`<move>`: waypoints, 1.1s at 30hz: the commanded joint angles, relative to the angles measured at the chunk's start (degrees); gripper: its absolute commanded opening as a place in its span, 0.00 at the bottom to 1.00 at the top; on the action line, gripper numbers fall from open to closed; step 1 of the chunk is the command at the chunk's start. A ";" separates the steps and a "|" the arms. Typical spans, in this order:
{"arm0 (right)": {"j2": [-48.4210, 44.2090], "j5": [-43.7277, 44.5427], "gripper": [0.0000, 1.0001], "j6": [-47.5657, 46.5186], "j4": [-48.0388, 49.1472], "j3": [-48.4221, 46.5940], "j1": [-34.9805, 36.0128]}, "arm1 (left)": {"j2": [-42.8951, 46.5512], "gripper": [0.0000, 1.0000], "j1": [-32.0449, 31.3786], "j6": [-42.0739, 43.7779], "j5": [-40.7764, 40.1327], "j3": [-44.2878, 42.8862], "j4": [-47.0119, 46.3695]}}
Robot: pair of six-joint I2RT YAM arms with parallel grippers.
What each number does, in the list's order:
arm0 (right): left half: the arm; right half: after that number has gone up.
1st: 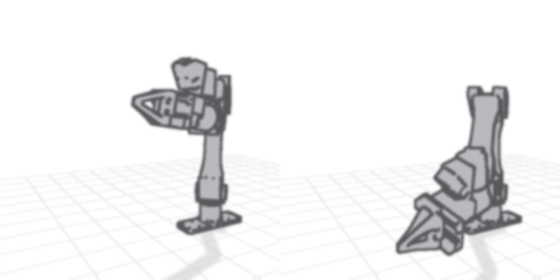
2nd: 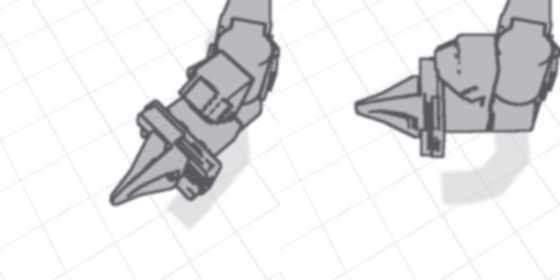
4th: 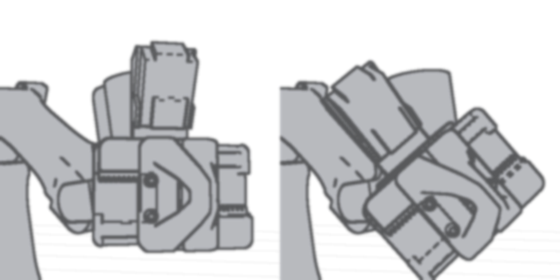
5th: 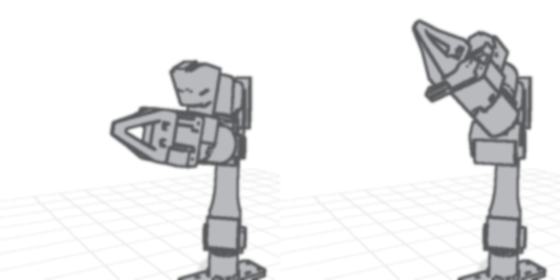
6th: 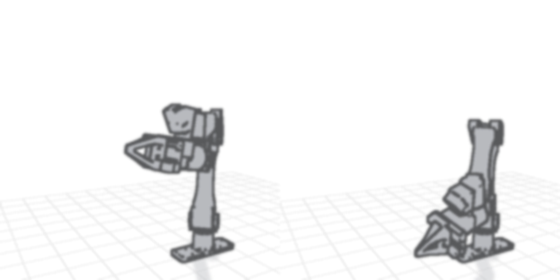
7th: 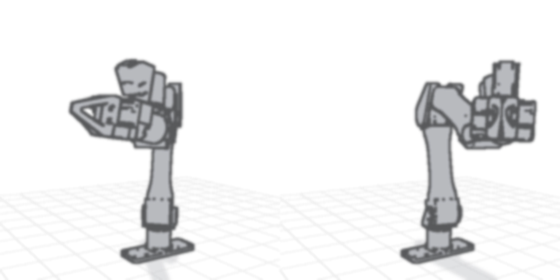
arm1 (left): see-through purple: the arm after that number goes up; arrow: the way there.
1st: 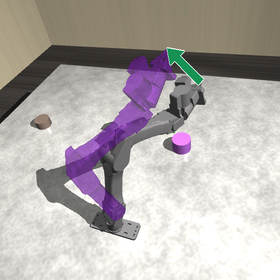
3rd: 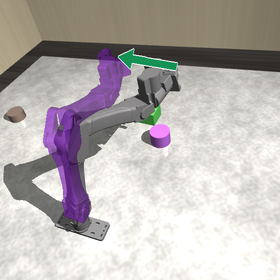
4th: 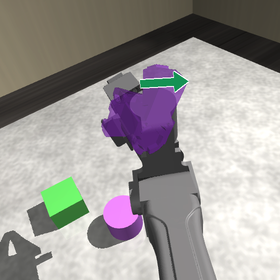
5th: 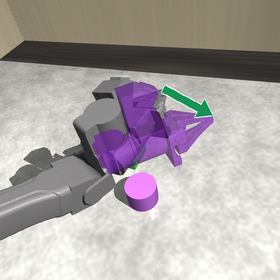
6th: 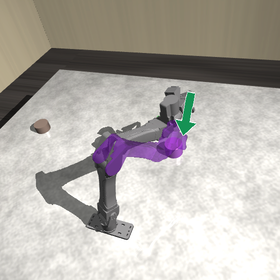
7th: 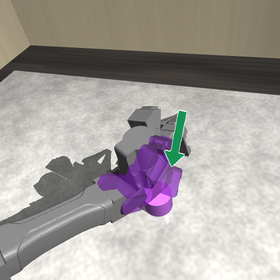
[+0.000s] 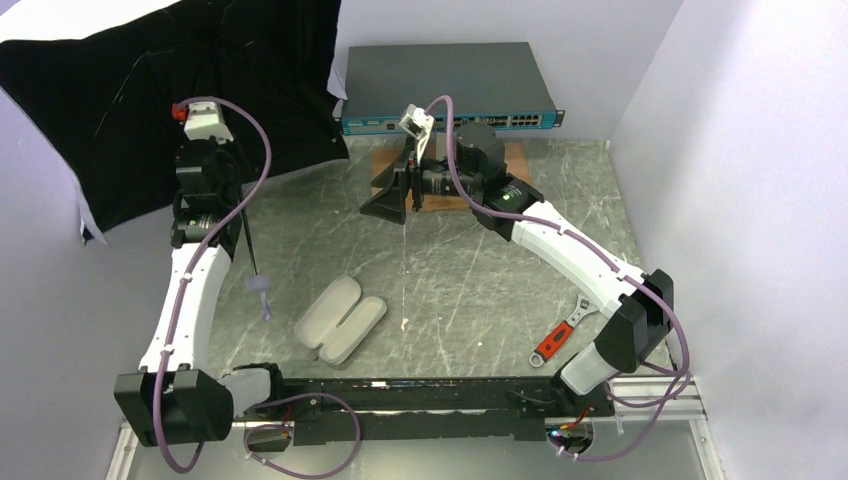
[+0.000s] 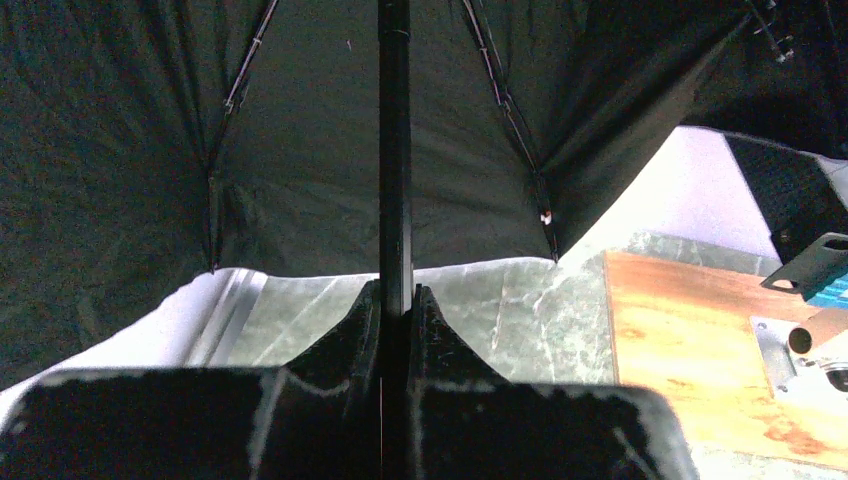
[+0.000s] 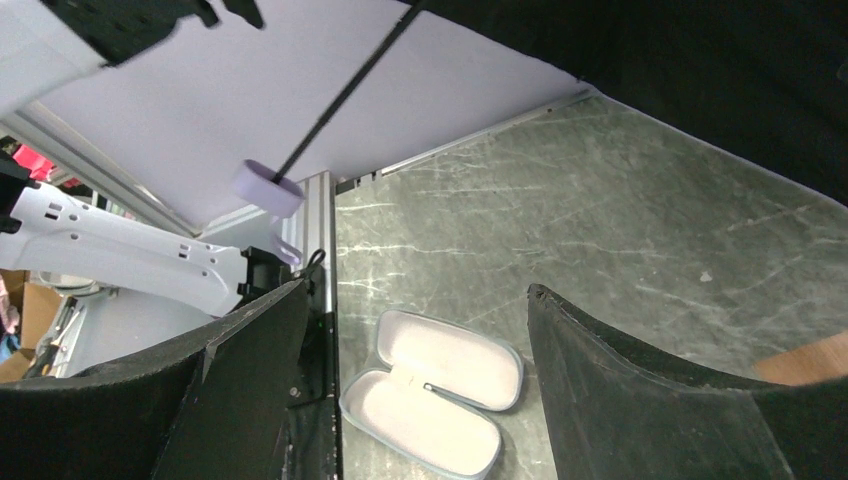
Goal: Open the umbrella
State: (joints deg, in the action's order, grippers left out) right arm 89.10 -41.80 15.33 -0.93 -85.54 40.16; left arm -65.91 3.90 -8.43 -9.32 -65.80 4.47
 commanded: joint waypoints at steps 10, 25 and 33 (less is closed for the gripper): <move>-4.01 0.57 0.82 -3.31 -2.00 3.01 -0.43 | -2.14 0.00 10.45 -1.83 12.59 10.72 -22.64; -12.94 1.89 0.83 -14.09 -12.64 8.93 -1.45 | 10.08 1.00 16.38 27.60 35.25 18.65 15.22; -21.36 8.51 0.85 -24.02 -22.68 17.06 -2.47 | 17.61 1.00 13.41 43.37 22.78 27.37 23.66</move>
State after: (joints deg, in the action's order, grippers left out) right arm 71.99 -37.80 -1.89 -17.67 -71.99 38.33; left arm -51.81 19.14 23.55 20.47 -42.06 21.32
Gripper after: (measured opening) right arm 0.846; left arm 0.996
